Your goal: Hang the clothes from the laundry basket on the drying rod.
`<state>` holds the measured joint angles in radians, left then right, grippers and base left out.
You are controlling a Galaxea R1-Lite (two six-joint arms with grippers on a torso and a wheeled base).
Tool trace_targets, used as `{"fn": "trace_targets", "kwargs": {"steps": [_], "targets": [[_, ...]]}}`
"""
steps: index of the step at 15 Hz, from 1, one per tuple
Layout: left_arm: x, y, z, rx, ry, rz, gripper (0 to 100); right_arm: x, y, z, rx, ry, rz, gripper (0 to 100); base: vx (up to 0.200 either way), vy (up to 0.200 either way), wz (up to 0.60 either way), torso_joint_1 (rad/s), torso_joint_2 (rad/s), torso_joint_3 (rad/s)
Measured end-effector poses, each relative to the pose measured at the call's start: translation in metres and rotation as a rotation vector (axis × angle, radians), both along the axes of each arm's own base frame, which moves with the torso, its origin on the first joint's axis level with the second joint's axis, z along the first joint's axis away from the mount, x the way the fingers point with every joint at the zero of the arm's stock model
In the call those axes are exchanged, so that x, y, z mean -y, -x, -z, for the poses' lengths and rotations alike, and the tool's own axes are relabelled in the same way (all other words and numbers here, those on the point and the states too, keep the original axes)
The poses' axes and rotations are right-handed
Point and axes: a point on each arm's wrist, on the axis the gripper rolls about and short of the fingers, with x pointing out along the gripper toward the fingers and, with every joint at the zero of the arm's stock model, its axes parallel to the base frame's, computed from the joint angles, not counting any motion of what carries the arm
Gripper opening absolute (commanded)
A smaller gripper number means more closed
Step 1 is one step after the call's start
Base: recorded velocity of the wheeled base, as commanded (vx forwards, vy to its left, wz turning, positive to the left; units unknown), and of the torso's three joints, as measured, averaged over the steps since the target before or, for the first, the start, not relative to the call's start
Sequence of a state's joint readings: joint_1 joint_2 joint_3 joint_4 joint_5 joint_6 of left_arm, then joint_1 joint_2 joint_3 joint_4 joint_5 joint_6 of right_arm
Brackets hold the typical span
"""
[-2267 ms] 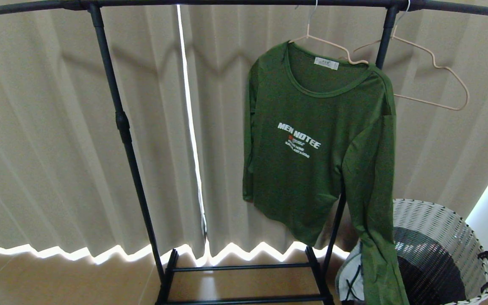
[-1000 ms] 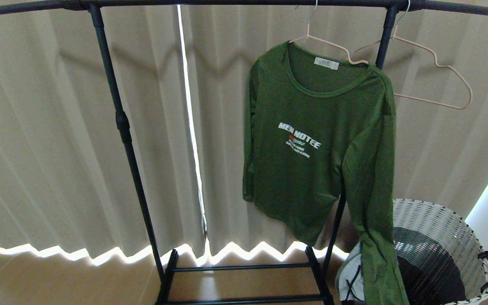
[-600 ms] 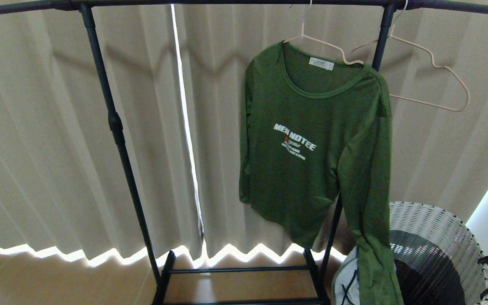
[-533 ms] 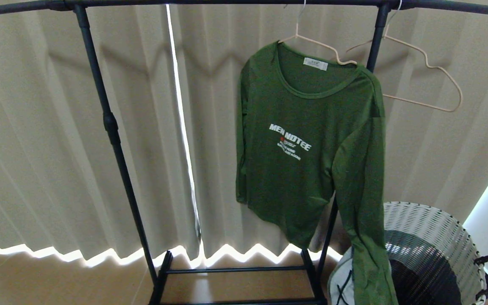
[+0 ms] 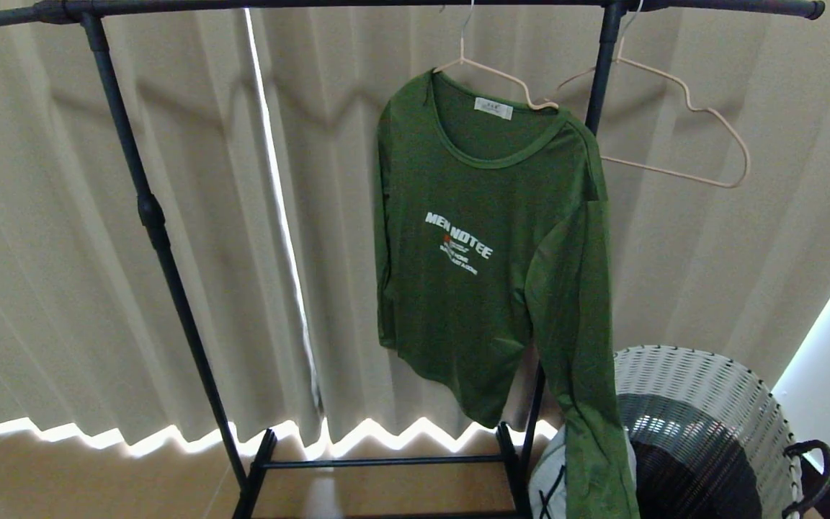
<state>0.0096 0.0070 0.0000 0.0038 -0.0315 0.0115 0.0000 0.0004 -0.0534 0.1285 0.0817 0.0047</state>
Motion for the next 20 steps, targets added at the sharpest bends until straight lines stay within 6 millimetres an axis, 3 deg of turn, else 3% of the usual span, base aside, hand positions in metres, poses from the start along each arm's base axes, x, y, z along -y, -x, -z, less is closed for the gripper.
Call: {"fn": "trace_targets", "kwargs": {"steps": [17, 20], "targets": [[-0.0001, 0.0000, 0.0000, 0.000, 0.001, -0.002, 100, -0.0001, -0.0001, 0.0004, 0.001, 0.035, -0.007, 100, 0.000, 0.000, 0.00, 0.000, 0.00, 0.000], [-0.0001, 0.0000, 0.0001, 0.000, 0.002, -0.005, 100, -0.0001, -0.0001, 0.0003, 0.002, 0.035, -0.006, 100, 0.200, 0.000, 0.00, -0.002, 0.00, 0.006]]}}
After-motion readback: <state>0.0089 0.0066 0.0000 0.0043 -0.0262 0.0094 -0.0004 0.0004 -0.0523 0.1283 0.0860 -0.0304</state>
